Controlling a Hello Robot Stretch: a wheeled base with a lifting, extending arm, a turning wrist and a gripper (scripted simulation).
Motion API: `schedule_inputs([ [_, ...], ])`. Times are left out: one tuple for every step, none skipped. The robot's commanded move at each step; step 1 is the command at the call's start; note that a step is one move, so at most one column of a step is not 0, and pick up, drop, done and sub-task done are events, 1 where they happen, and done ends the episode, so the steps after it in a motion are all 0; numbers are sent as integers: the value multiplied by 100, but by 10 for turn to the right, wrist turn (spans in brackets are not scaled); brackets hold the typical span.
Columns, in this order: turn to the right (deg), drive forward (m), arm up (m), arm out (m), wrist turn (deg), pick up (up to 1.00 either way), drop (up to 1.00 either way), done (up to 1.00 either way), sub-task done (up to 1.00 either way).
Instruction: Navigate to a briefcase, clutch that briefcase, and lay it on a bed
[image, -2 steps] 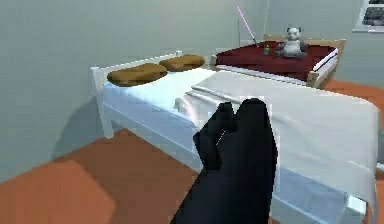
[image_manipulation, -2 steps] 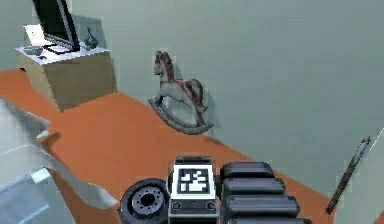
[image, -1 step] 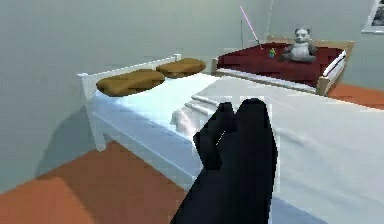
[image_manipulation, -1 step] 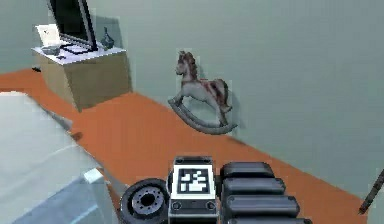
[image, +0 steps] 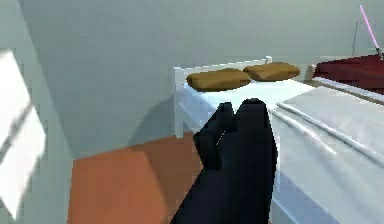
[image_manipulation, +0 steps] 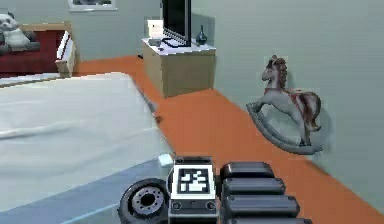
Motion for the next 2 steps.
schedule_inputs([
  [0,85,0,0,0,0,0,0,0],
  [-450,0,0,0,0,0,0,0,0],
])
